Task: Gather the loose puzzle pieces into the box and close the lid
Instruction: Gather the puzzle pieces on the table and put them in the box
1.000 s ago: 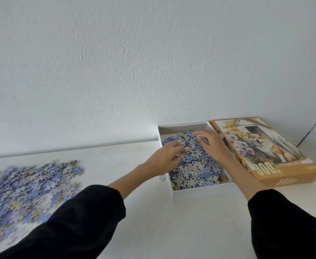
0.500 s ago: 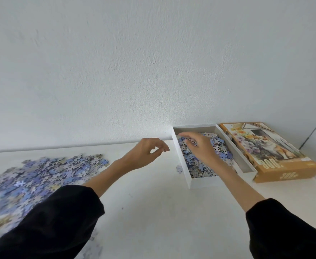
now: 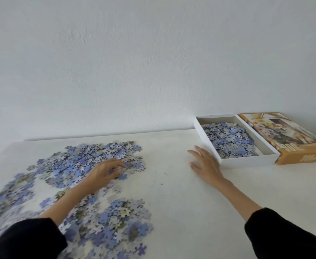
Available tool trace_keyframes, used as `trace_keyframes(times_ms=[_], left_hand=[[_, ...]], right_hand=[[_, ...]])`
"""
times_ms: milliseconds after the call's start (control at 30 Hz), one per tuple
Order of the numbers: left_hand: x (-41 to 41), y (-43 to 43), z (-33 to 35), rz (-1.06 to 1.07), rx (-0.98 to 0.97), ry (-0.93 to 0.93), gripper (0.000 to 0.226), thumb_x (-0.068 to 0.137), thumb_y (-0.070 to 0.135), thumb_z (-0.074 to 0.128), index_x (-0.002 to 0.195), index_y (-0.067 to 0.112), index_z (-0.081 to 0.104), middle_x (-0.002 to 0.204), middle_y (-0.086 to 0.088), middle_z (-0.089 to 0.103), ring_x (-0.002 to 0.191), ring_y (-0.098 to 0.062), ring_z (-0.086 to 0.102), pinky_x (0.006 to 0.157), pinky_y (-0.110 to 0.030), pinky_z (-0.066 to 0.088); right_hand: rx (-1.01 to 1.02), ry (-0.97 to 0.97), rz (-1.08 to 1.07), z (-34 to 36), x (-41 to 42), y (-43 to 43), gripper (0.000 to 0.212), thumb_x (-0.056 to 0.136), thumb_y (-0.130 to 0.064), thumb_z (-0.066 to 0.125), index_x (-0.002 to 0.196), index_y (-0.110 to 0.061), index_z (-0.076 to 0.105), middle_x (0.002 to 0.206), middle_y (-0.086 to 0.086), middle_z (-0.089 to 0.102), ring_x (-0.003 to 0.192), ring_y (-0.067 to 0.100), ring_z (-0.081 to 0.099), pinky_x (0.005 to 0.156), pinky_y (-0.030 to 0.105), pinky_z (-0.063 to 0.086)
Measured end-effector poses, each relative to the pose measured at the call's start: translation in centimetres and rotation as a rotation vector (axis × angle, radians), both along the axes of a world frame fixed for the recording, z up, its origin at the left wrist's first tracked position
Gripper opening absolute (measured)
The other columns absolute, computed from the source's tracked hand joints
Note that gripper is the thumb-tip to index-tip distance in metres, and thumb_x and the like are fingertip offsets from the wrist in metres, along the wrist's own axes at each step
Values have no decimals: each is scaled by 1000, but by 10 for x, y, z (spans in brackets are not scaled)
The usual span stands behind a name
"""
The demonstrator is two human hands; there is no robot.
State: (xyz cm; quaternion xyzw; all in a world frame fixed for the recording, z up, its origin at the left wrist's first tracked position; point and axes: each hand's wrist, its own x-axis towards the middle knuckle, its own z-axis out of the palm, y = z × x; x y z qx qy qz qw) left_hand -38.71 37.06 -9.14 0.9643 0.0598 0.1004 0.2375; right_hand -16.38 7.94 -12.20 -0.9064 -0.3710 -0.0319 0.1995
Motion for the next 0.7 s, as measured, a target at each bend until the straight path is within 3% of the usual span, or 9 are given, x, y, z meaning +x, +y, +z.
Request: trace_keyframes(times_ms=[100,267,400,533,600,700], left_hand=[[-17,6,-8,-42,71,14,27,94,15,53,120,14,62,129,1,53,117,-15,53,98,-26,42],[-24,6,-12,-95,93,9,31,95,19,51,126,14,57,136,0,48,123,-14,47,104,-32,37],[-25,11,-13,-139,76,18,32,95,17,52,126,15,57,136,0,47,124,-14,46,103,-26,34],[-31,15,-18,-152,159,33,37,97,25,48,133,21,49,143,4,41,130,-12,39,109,-31,30],[-33,12,-22,-141,223,41,39,99,30,42,137,23,43,146,5,36,133,-11,35,112,-30,24],[-34,10,-23,-137,291,40,42,100,33,36,141,23,37,148,6,32,135,-9,31,113,-28,19]], right_hand=[[-7,47,-129,-6,-3,-1,49,94,-39,44,140,-25,34,153,3,19,141,21,12,112,34,12],[24,48,-197,-3,-18,9,44,94,-30,47,135,-15,43,147,11,31,137,26,21,110,33,16],[135,53,-27,-3,-50,18,39,91,-18,53,130,-12,50,139,9,42,131,22,32,106,25,23],[271,128,172,-1,-85,32,36,88,-5,55,124,-10,55,127,5,53,121,18,46,102,16,28],[409,195,196,2,-97,36,35,87,1,54,121,-8,58,122,6,57,113,17,53,99,16,35],[497,133,102,2,-105,36,36,86,6,53,118,-9,61,121,5,58,116,18,52,99,16,34]])
